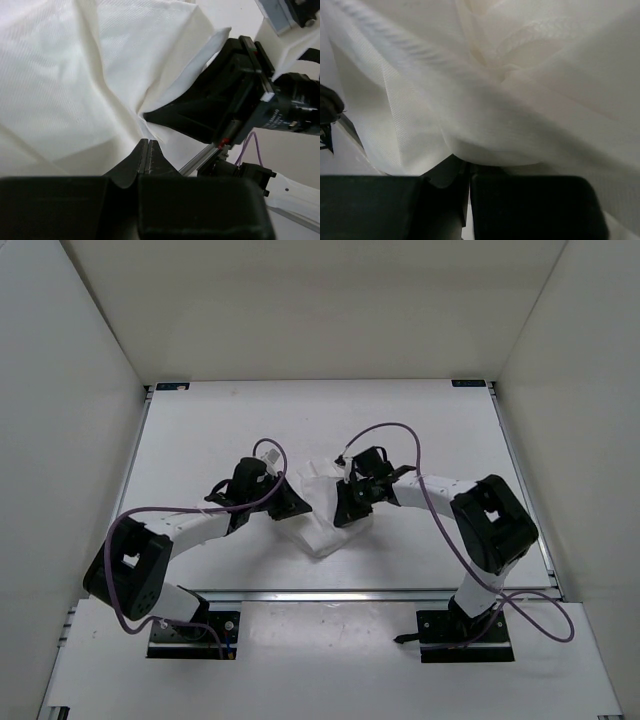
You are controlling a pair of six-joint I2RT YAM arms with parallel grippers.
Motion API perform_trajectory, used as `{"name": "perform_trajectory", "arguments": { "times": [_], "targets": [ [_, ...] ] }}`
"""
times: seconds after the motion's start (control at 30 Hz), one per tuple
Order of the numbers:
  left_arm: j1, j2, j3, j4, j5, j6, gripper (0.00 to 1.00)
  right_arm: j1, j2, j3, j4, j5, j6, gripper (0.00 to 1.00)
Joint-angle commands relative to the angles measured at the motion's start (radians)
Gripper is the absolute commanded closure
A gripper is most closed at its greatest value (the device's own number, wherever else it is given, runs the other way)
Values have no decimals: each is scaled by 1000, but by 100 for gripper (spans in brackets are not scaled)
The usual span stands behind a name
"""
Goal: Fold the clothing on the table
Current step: Fold the skirt
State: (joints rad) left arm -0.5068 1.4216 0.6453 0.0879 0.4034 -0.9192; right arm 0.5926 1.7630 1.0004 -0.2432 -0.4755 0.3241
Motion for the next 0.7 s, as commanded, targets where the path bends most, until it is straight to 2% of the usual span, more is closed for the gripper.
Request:
{"name": "perform_trajectory", "arguments": {
  "times": [0.0, 0.03, 0.1, 0.13, 0.23, 0.3, 0.43, 0.53, 0.67],
  "targets": [
    [-18, -13, -1, 35, 43, 17, 100, 12, -112, -8, -8, -9, 33, 100],
    [-15, -16, -9, 41, 48, 10, 100, 9, -141, 0, -14, 1, 39, 98],
    [-30, -29, -13, 44, 66, 8, 100, -16, -171, 17, -7, 21, 46, 76],
    [-42, -27, -7, 36, 69, 6, 100, -48, -195, 45, -13, 21, 47, 71],
    [-74, -39, 1, 47, 86, 26, 100, -131, -224, 124, -45, 43, 29, 48],
    [-94, -24, 11, 55, 81, 34, 100, -181, -241, 162, -70, 99, -22, 38],
    [-119, 36, 53, 29, 45, 68, 100, -244, -220, 159, -120, 150, -82, 32],
    [-159, 86, 97, -33, -41, 120, 100, -290, -182, 139, -139, 150, -102, 31],
    [-174, 154, 108, -25, -55, 115, 100, -284, -162, 101, -131, 140, -112, 32]
  ]
}}
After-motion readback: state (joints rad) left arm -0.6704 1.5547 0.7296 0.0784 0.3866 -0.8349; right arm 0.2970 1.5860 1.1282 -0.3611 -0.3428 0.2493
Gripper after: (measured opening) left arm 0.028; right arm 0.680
